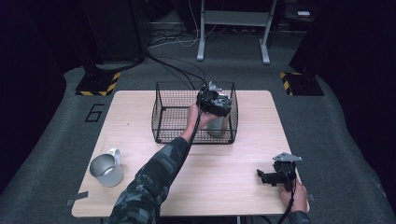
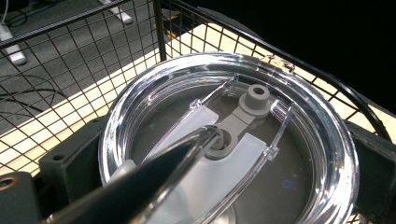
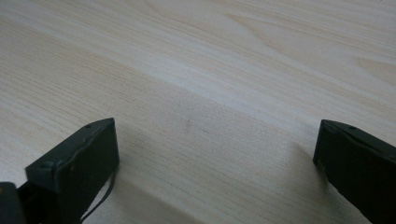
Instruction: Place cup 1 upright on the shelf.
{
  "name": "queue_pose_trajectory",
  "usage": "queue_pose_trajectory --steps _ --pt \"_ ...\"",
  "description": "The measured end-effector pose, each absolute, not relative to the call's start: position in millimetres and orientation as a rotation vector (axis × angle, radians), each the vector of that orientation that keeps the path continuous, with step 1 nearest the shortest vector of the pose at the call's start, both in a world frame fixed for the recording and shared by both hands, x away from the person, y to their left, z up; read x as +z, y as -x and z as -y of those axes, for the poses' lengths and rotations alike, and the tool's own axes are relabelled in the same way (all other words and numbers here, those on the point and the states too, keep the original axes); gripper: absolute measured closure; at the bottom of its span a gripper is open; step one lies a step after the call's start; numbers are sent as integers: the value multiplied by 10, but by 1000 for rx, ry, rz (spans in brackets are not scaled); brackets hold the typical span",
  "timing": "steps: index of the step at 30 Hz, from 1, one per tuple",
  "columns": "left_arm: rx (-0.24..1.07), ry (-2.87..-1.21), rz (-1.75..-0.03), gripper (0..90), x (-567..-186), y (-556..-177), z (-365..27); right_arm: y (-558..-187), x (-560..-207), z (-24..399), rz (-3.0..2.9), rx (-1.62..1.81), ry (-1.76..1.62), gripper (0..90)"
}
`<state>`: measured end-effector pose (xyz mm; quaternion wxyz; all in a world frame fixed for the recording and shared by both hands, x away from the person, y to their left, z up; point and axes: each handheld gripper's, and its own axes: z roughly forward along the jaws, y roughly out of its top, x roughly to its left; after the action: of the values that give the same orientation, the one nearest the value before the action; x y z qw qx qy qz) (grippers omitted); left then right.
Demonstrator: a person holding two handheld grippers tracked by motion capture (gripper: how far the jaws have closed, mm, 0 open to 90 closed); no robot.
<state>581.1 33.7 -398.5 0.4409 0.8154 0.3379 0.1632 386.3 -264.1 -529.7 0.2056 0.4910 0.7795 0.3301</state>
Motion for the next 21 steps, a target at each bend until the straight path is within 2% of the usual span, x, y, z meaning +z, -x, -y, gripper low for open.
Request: queue_pose_trajectory --steps 21 --pt "401 -1990 -833 1 -3813 -5668 -437 -3865 -5304 2639 -2160 928 -1364 0"
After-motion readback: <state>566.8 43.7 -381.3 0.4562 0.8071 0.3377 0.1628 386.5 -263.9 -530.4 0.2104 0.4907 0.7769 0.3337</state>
